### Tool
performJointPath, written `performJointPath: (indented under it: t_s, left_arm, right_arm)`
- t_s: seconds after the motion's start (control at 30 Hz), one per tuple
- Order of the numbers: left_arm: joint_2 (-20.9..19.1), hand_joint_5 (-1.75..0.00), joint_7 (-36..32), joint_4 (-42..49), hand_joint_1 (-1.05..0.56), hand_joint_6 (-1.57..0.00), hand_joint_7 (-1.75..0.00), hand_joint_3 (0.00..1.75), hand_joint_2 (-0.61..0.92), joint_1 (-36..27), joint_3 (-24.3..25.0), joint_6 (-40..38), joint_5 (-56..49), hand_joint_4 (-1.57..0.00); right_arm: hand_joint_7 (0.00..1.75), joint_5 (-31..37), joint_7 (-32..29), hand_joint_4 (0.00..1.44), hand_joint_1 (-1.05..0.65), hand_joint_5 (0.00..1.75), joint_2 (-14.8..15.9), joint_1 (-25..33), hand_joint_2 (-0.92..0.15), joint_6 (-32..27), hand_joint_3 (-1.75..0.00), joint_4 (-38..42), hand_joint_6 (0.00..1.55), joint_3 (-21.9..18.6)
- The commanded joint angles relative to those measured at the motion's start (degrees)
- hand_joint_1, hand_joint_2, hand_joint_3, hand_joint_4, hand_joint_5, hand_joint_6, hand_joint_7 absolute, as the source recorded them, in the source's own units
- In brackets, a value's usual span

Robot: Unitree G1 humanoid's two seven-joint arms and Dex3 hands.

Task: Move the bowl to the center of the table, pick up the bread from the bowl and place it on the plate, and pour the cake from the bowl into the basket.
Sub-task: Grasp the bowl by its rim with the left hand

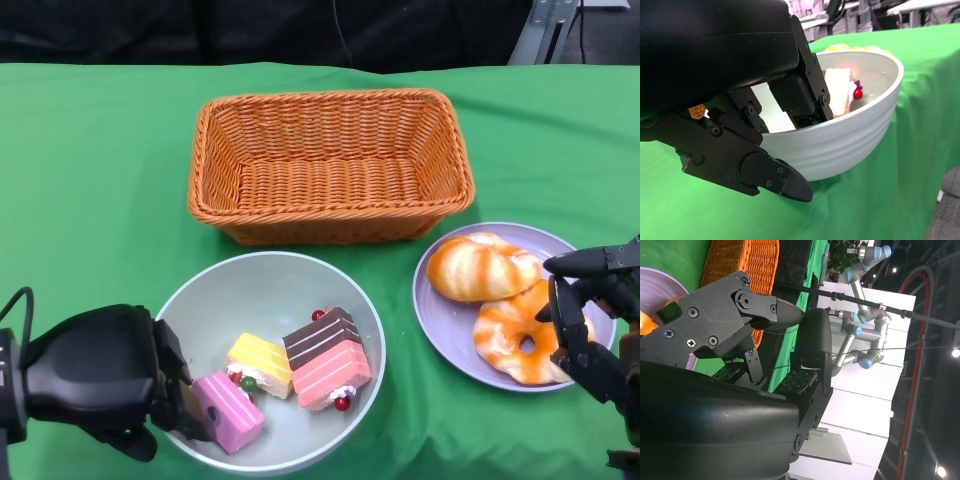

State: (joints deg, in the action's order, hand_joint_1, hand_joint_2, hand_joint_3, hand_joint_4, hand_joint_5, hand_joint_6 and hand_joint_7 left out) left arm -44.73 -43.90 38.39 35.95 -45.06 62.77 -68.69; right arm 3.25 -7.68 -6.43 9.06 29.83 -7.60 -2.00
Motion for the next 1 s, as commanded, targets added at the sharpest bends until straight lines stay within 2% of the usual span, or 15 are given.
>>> performJointPath:
  t_s: [0.03,0.47,0.67,0.8,1.0]
  left_arm:
    - [0.2,0.0,4.4,-0.5,-0.55,-0.97,0.0,0.0,0.84,-1.3,1.2,-0.8,1.9,-1.03]
    - [2.2,0.0,13.8,-1.8,-0.53,-0.82,0.0,0.01,0.87,-3.7,3.4,-5.3,4.4,-0.91]
    - [2.9,0.0,18.9,-4.0,-0.48,-0.72,0.0,0.01,0.88,-5.8,4.6,-9.4,5.5,-0.78]
    - [3.3,-0.01,19.8,-4.2,-0.46,-0.74,-0.01,0.0,0.89,-6.2,4.9,-10.0,5.6,-0.78]
    - [4.1,-0.04,20.8,-2.7,-0.41,-0.84,-0.03,0.0,0.89,-6.0,4.5,-9.4,5.8,-0.87]
  right_arm:
    - [1.14,0.4,-0.7,0.74,-0.19,1.55,-0.3,0.4,-0.65,0.3,-0.74,-0.8,0.74,-0.1]
    - [1.13,0.9,-1.0,0.75,-0.17,1.54,-0.3,0.7,-0.65,0.6,-0.76,-1.5,0.75,0.1]
    - [1.13,-0.4,-0.3,0.76,-0.17,1.53,0.2,0.5,-0.59,0.9,-0.85,-1.3,0.75,0.0]
    - [1.12,-1.1,0.5,0.75,-0.16,1.53,0.5,0.1,-0.59,1.3,-0.88,-1.0,0.75,-0.2]
    - [1.13,-0.7,0.4,0.75,-0.17,1.54,0.4,0.0,-0.56,0.9,-0.93,-1.3,0.74,-0.2]
